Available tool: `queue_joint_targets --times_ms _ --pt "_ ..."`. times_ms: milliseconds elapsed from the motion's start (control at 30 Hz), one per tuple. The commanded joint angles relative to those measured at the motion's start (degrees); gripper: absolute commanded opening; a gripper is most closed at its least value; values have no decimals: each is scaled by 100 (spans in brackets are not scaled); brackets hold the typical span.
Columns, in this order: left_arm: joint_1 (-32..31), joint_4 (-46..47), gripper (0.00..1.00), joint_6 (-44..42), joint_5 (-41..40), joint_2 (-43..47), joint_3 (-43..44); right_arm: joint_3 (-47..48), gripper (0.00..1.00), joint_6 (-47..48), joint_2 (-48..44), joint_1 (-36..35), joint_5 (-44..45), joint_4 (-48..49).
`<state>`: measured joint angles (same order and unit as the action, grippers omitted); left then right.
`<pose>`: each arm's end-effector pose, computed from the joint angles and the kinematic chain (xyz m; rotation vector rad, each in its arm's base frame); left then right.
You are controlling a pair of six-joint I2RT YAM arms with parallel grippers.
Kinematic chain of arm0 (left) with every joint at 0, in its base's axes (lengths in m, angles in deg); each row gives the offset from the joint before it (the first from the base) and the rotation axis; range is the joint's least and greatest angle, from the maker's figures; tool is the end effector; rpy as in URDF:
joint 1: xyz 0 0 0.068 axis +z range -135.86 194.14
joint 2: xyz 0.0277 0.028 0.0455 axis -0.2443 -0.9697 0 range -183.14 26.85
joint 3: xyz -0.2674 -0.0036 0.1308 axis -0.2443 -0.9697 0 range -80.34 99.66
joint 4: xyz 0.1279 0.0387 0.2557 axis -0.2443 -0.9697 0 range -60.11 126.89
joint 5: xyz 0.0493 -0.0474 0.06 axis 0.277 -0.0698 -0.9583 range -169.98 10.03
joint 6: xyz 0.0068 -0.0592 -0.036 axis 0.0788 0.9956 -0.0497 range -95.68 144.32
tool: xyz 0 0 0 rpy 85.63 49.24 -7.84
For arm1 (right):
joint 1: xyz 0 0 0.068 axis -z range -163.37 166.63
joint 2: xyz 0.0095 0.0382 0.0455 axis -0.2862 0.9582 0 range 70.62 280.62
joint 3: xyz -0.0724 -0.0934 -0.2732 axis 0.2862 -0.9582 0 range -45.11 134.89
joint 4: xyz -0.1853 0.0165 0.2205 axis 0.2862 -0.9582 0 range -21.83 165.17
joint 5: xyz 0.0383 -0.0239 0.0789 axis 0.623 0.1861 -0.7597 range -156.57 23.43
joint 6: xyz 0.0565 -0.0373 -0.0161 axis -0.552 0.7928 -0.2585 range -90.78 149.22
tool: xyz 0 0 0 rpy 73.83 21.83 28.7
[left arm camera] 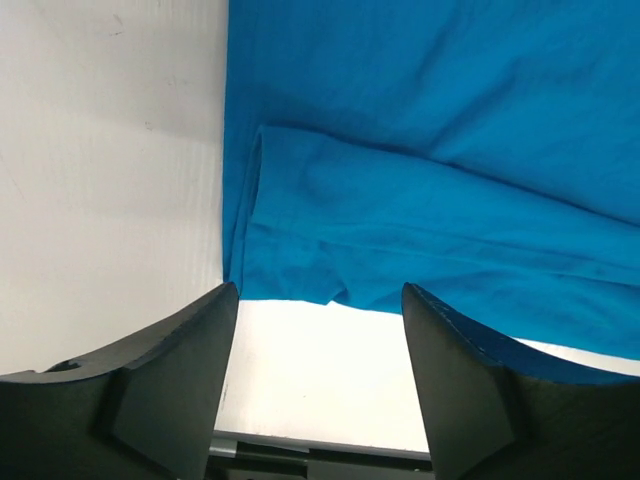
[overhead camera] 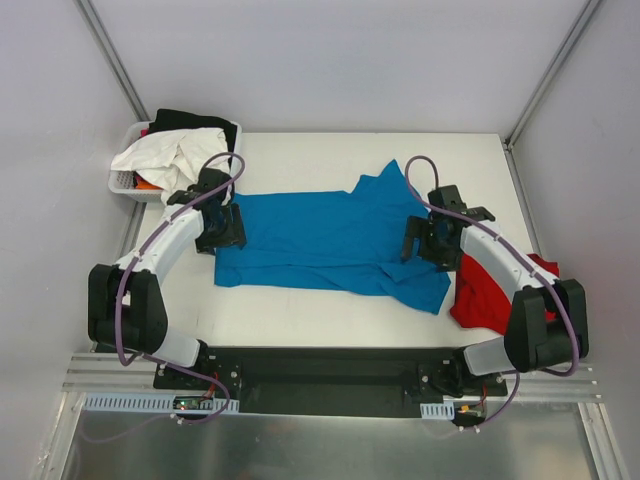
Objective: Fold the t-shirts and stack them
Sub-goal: Fold the tshirt
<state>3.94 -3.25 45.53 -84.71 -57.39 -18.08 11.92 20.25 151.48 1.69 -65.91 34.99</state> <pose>0.3239 -0.0535 0.2396 -0.2814 2.6356 -0.0726 0.2956 0.0784 0.2264 -0.1367 2.6898 0.1135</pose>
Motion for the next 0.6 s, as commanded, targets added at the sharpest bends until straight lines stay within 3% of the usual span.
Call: queue_joint_targets --times_ms 0,100,200,267,300,333,367,400,467,533,567 --pt "-70 -319 68 -21 -89 13 225 -51 96 115 -122 -35 -1134 352" --pt "-140 -380 68 6 209 224 304 -289 96 -77 -360 -26 -2407 1098" --pt "-351 -398 69 93 306 514 400 -334 96 -552 -694 -18 -3070 1680" --pt "-360 -389 81 277 350 689 410 -211 99 -676 -791 -18 -3239 1724" --pt "-360 -381 85 348 376 751 418 -176 91 -667 -835 -26 -3292 1707" --pt "-360 -381 89 427 403 795 445 7 73 -641 -861 -27 -3310 1559" --pt "-360 -389 90 445 446 865 549 122 15 -536 -879 -35 -3266 1410" --pt "-360 -389 90 463 464 910 603 245 1 -483 -888 -27 -3127 1234" --pt "-360 -389 88 542 464 1102 717 517 1 -273 -966 -27 -3064 847" --pt "-369 -389 67 603 657 1278 735 572 1 -176 -1080 -35 -2959 618" --pt "-360 -398 52 621 693 1488 726 537 1 -105 -1264 -35 -2906 547"
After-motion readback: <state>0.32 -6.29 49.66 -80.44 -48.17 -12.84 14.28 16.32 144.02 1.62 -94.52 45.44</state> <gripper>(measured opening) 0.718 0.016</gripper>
